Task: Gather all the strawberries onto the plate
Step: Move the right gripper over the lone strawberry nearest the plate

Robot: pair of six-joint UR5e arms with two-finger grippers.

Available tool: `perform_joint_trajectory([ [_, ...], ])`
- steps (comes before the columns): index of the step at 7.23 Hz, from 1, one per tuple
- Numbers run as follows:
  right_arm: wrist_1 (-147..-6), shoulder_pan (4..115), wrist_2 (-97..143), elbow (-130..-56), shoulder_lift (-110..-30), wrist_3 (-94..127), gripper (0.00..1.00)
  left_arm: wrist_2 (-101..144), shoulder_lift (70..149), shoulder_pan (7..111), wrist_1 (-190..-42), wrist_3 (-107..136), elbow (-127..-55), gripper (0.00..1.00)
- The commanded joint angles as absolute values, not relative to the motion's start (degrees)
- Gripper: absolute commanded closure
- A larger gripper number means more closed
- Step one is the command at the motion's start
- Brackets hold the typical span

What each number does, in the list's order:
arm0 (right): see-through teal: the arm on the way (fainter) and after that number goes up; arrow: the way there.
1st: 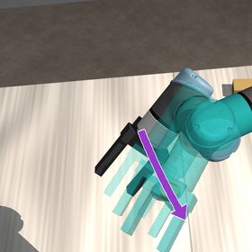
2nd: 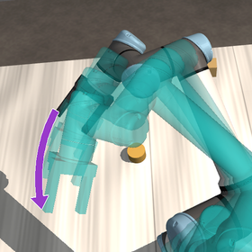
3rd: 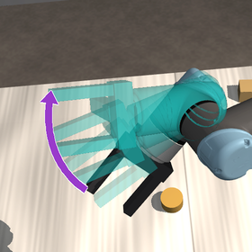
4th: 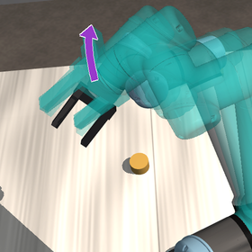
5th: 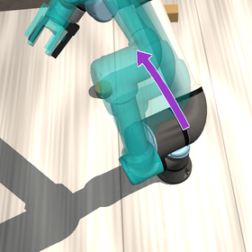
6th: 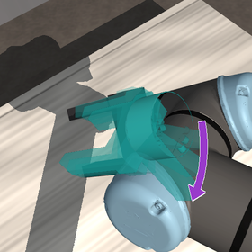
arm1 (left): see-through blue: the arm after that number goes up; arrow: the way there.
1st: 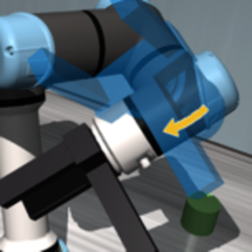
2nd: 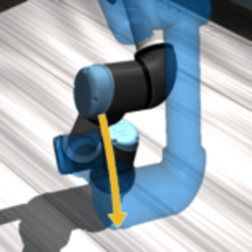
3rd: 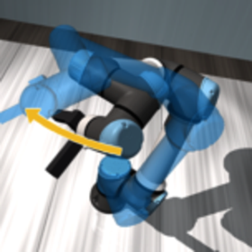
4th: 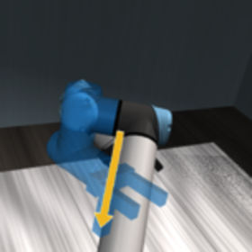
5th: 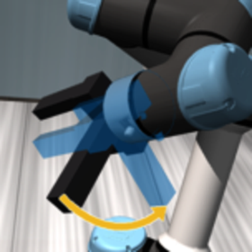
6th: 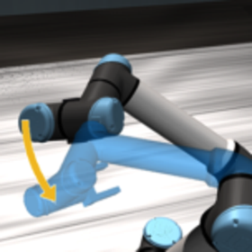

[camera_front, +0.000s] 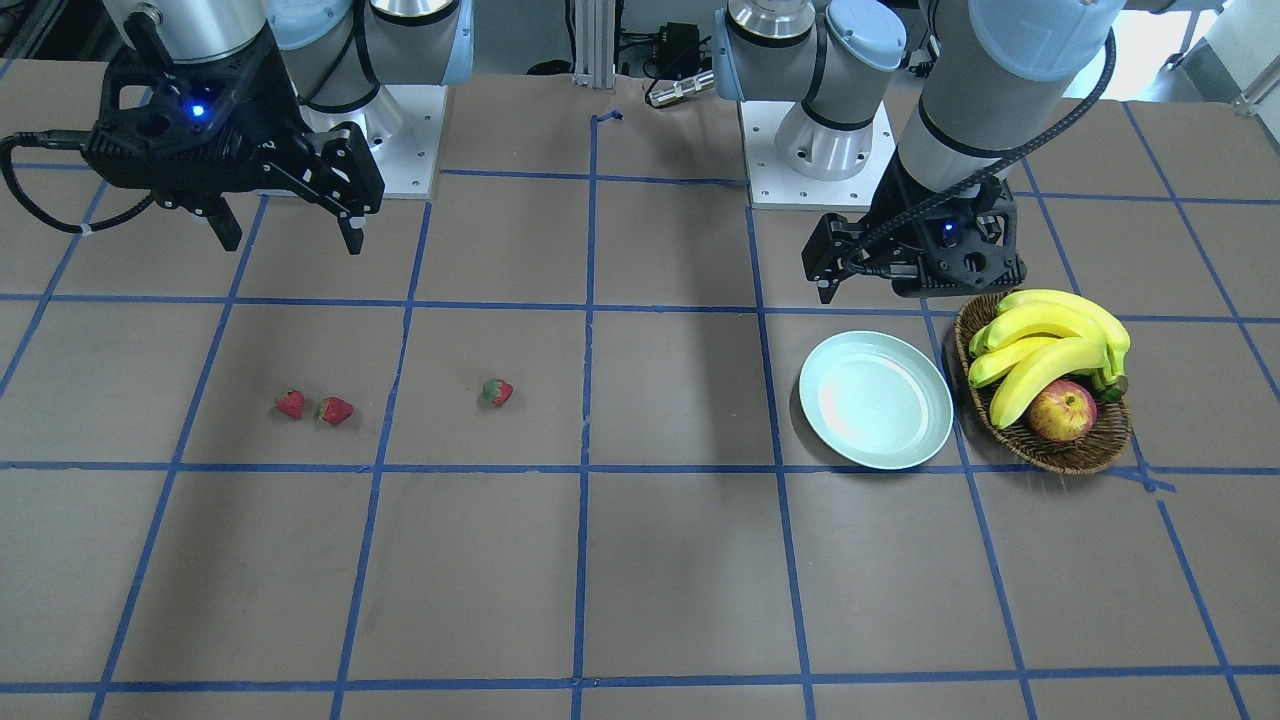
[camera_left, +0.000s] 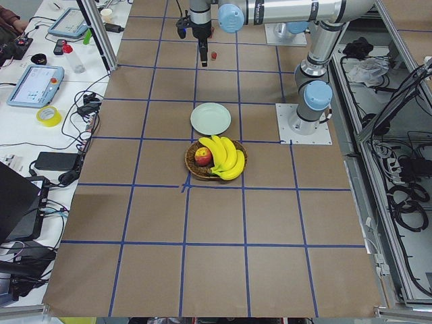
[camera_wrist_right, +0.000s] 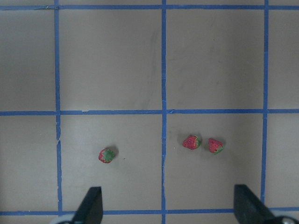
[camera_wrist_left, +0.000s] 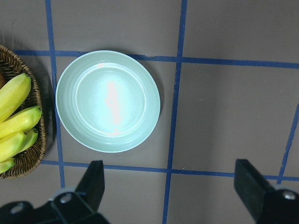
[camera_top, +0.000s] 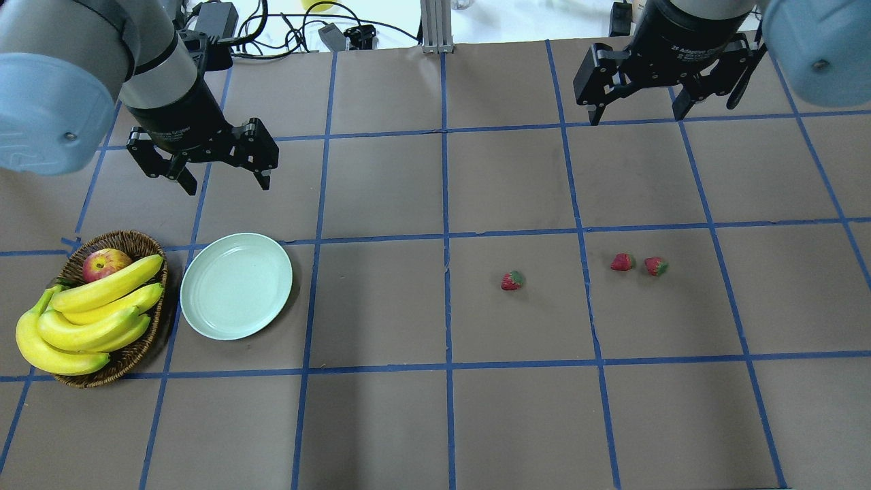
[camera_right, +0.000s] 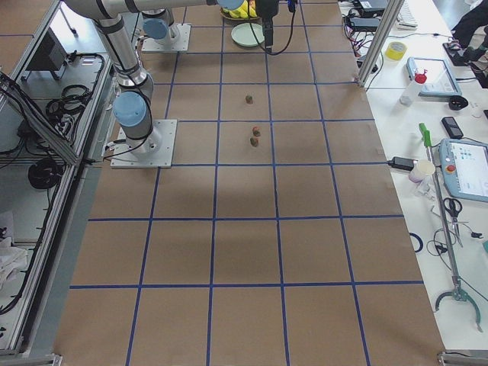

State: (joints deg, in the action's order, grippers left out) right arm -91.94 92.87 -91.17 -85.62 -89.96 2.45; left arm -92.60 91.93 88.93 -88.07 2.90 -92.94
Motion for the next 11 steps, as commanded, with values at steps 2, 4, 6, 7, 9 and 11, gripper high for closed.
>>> perform_joint_trajectory([
  [2, -91.85, 92.9, -91.14, -85.69, -90.0, 2.46, 0.0, -92.64, 91.93, 89.03, -88.07, 2.99, -92.99, 0.0],
  [4, -91.93, 92.9, -91.14, -85.69, -90.0, 2.37, 0.0, -92.2, 91.93, 88.95, -88.07, 2.9, -92.9, 0.0],
  [6, -91.93, 92.9, -91.05, -85.78, -89.91, 2.46, 0.0, -92.11, 91.76, 88.77, -88.15, 2.9, -92.29, 0.0],
  [7, -91.85, 92.9, -91.05, -85.78, -89.91, 2.55, 0.0, -92.28, 91.15, 88.77, -88.76, 2.9, -92.2, 0.0],
  [9, -91.58, 92.99, -91.05, -86.04, -90.0, 3.16, 0.0, -92.72, 88.96, 88.86, -89.21, 3.78, -91.59, 0.0],
  [11, -90.61, 93.25, -90.79, -86.92, -86.42, 5.78, 0.0, -92.81, 88.94, 88.95, -89.21, 4.13, -91.67, 0.0],
])
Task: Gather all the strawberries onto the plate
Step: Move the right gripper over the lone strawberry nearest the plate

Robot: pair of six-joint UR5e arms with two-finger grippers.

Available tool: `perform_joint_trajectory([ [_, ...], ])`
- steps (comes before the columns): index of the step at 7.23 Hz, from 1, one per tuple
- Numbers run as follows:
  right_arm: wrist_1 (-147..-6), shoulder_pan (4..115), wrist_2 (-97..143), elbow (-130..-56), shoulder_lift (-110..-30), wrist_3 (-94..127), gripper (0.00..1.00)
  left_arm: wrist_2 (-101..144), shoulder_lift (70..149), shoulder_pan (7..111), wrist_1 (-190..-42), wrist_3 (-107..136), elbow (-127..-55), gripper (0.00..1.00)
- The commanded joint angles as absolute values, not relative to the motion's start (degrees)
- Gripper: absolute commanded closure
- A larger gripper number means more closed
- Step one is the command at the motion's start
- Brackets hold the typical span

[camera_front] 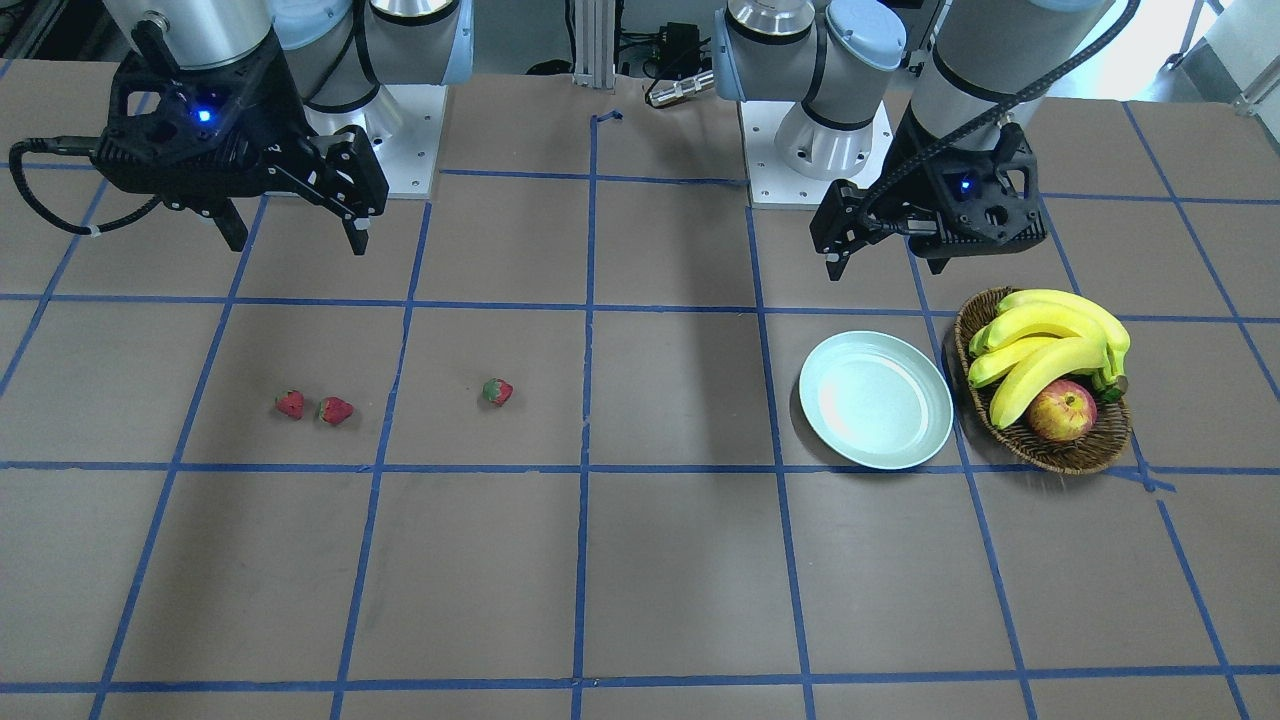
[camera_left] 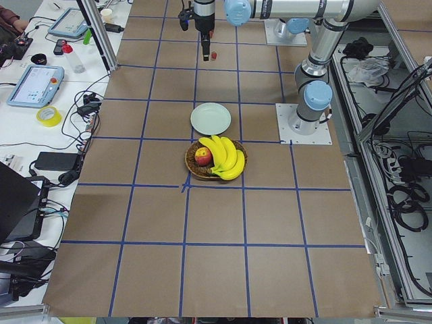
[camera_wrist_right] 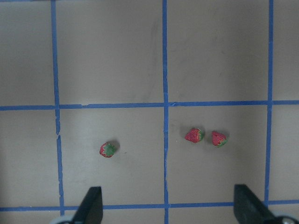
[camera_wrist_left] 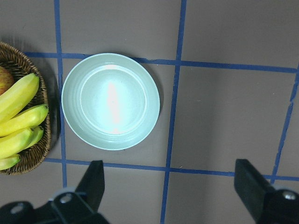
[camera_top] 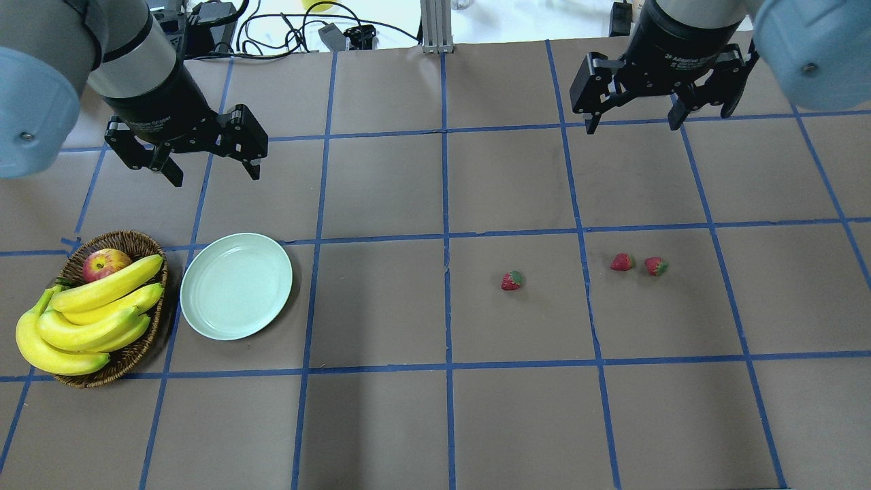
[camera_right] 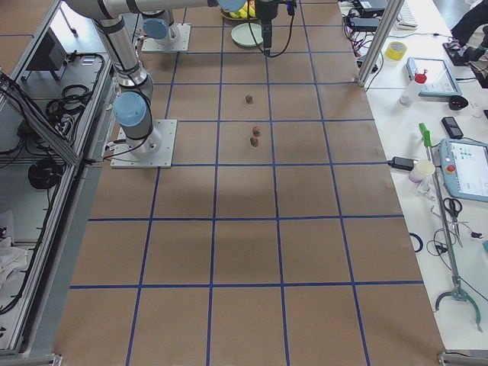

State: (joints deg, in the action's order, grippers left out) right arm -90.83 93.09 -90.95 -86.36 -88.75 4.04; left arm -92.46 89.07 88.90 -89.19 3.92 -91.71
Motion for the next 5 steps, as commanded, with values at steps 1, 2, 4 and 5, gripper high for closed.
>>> perform_joint_trajectory([
  [1, -91.31, 94.47, -90.01, -87.62, -83.35, 10.85, 0.0, -92.9, 88.95, 88.95, -89.3, 4.13, -91.67, 0.0],
  [2, -93.67, 97.35, -88.61, -89.37, -80.97, 12.64, 0.0, -92.9, 88.86, 88.95, -89.21, 4.13, -91.67, 0.0],
  [4, -105.83, 98.35, -86.68, -97.86, -76.66, 16.16, 0.0, -92.81, 88.86, 88.77, -89.21, 3.78, -91.76, 0.0],
  [5, -113.83, 98.7, -86.05, -103.39, -75.42, 16.43, 0.0, -92.99, 88.86, 88.77, -89.21, 3.34, -92.11, 0.0],
])
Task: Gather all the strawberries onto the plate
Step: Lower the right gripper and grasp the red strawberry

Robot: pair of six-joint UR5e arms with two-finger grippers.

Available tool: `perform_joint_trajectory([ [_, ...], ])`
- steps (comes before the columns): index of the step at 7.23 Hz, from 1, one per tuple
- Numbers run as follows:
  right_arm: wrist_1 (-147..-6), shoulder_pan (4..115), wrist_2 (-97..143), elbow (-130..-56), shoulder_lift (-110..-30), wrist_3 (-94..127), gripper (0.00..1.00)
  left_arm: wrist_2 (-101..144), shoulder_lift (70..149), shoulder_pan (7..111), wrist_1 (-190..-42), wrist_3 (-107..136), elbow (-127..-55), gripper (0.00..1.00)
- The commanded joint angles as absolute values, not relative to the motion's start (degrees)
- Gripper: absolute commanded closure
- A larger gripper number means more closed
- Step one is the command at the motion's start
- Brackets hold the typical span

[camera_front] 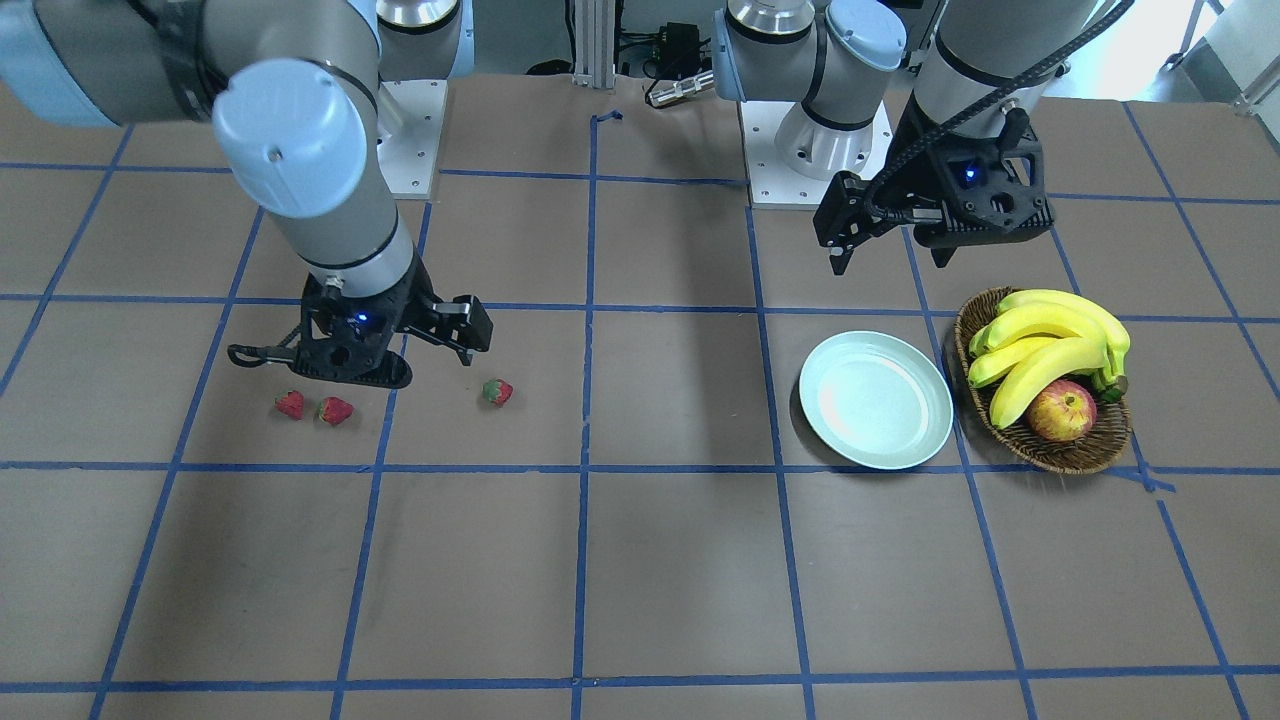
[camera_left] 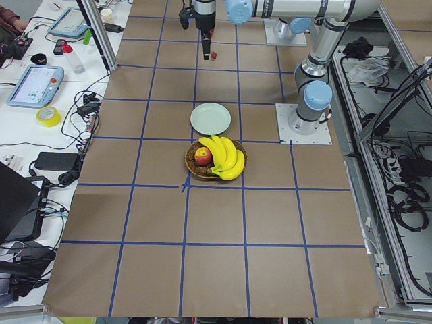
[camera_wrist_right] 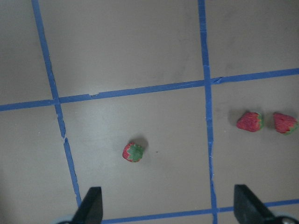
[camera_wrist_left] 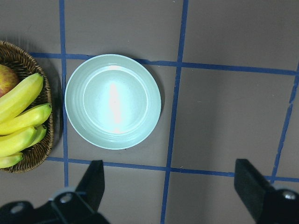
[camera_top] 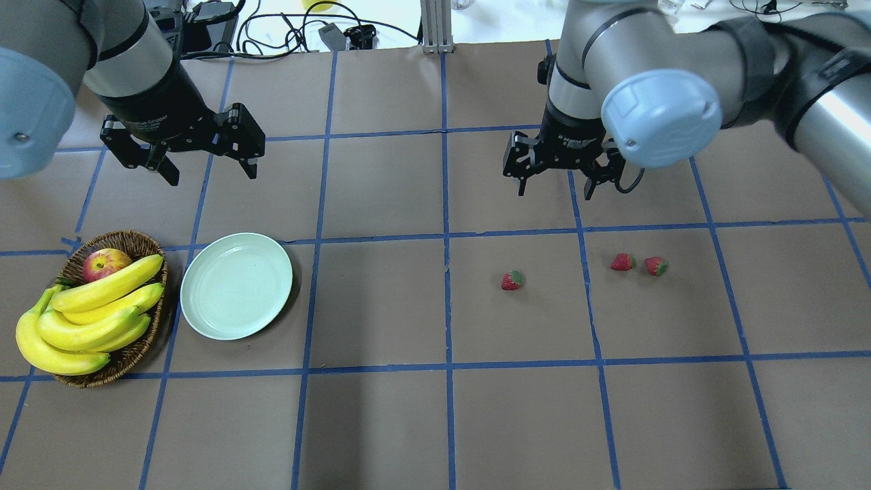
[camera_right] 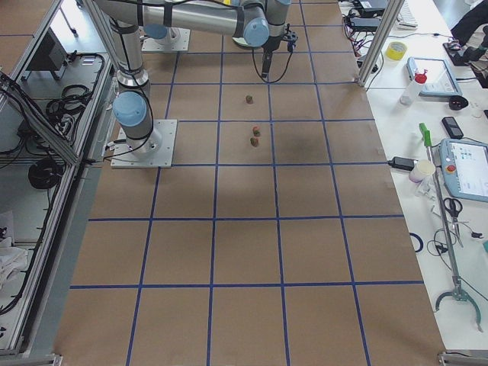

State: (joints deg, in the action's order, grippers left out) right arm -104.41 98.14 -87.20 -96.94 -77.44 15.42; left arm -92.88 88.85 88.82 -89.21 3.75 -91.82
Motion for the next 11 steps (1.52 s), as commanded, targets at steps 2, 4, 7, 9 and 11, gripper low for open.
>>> perform_joint_trajectory([
  [2, -126.07, 101.68, -85.69, -112.37, -73.22, 21.17, 0.0, -92.99, 88.95, 88.77, -89.21, 3.08, -92.29, 0.0],
  [4, -130.49, 102.74, -86.22, -115.3, -71.55, 21.27, 0.06, -92.81, 88.95, 88.68, -89.21, 3.16, -92.37, 0.0],
  [7, -130.69, 102.74, -86.13, -115.84, -70.66, 21.27, 0.35, -92.99, 89.03, 88.68, -89.21, 3.08, -92.46, 0.0],
  [9, -130.69, 102.74, -86.13, -115.84, -70.66, 21.27, 0.63, -93.08, 89.03, 88.77, -89.03, 3.08, -92.46, 0.0],
  [11, -130.69, 102.74, -85.17, -115.4, -70.84, 21.44, 0.91, -92.99, 89.03, 88.68, -89.03, 3.08, -92.55, 0.0],
])
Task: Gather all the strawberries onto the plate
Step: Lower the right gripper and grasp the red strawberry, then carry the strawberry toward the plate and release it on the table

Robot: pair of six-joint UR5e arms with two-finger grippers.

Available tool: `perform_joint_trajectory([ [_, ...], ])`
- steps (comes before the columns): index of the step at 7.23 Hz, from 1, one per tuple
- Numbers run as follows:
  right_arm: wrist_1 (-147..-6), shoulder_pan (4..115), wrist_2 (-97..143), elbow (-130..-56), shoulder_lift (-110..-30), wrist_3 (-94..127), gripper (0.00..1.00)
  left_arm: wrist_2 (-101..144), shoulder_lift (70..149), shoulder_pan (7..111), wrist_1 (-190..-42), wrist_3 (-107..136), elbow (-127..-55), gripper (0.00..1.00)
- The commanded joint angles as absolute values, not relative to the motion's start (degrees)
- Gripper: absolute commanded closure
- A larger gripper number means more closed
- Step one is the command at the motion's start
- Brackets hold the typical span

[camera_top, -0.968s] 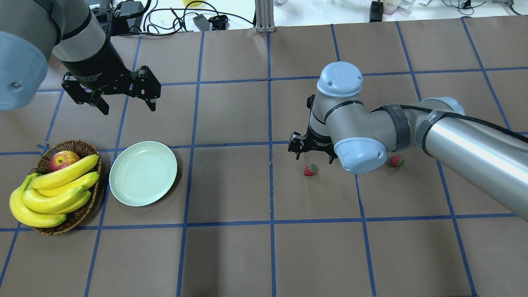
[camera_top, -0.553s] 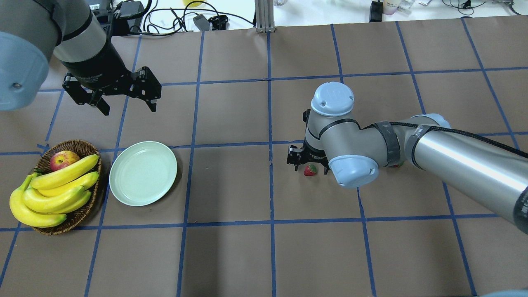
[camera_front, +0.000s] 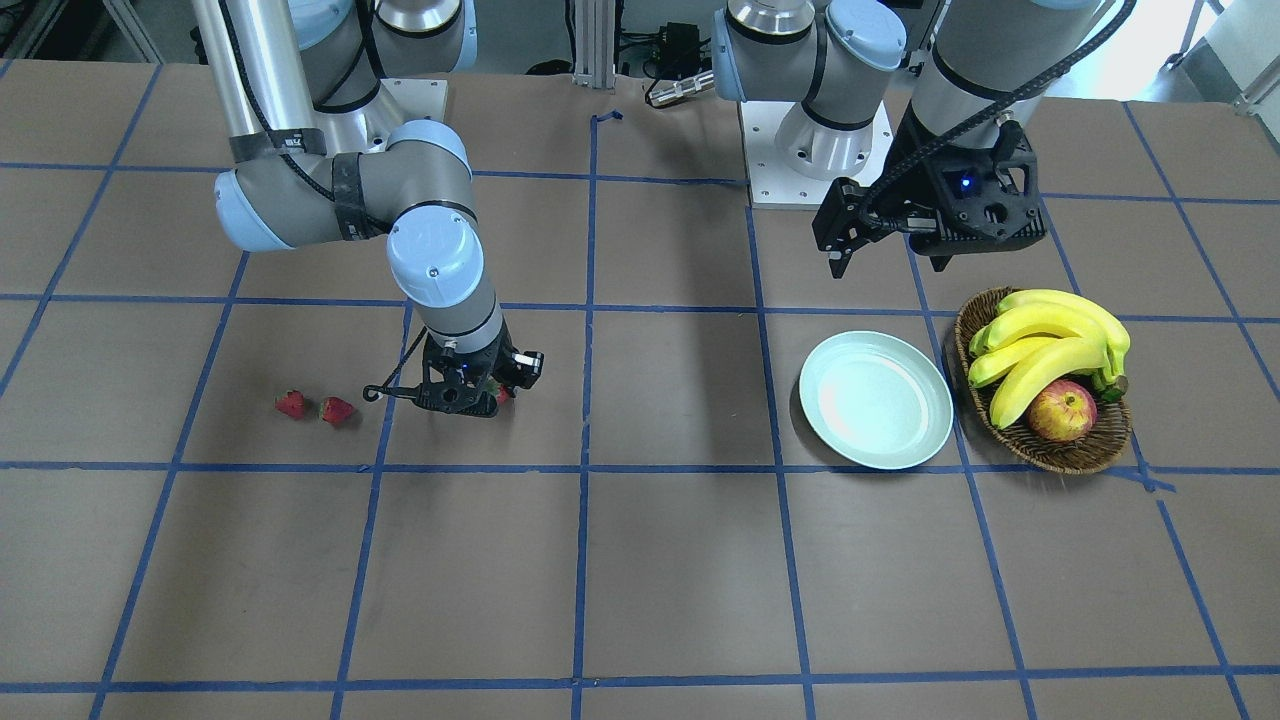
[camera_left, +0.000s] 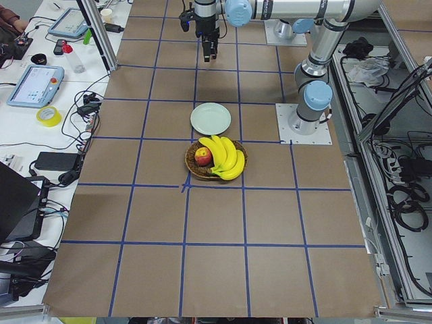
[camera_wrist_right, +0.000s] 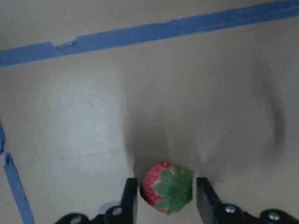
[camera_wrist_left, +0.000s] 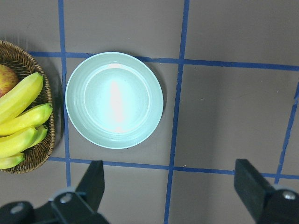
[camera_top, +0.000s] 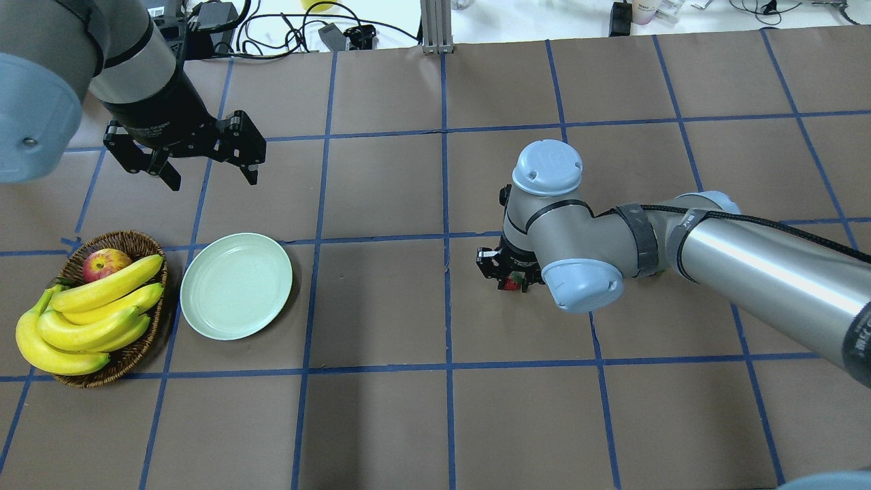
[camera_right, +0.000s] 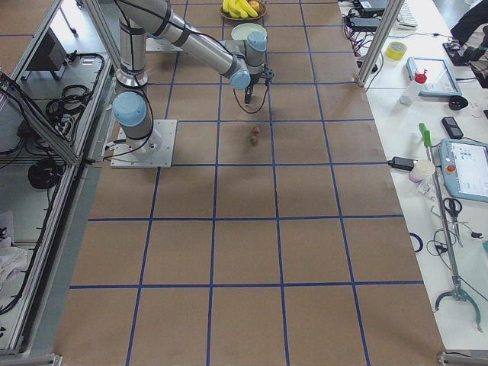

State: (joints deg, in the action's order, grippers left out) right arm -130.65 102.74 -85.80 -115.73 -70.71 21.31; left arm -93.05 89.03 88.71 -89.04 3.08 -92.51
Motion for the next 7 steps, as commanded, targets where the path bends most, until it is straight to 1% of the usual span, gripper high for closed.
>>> perform_joint_trajectory([
  [1, -130.69, 102.74, -84.91, -114.36, -71.1, 22.05, 0.88, -92.99, 89.03, 88.68, -88.95, 3.08, -92.46, 0.0],
  [4, -130.17, 106.59, -77.08, -108.47, -69.62, 34.33, 0.87, -93.16, 88.59, 88.51, -88.86, 2.99, -91.93, 0.0],
  [5, -130.78, 110.44, -76.99, -106.37, -67.26, 38.28, 0.87, -93.51, 88.59, 88.51, -88.86, 2.99, -91.67, 0.0],
  [7, -130.96, 116.34, -78.21, -99.18, -60.86, 44.1, 0.87, -93.6, 88.33, 88.51, -88.95, 3.08, -91.84, 0.0],
])
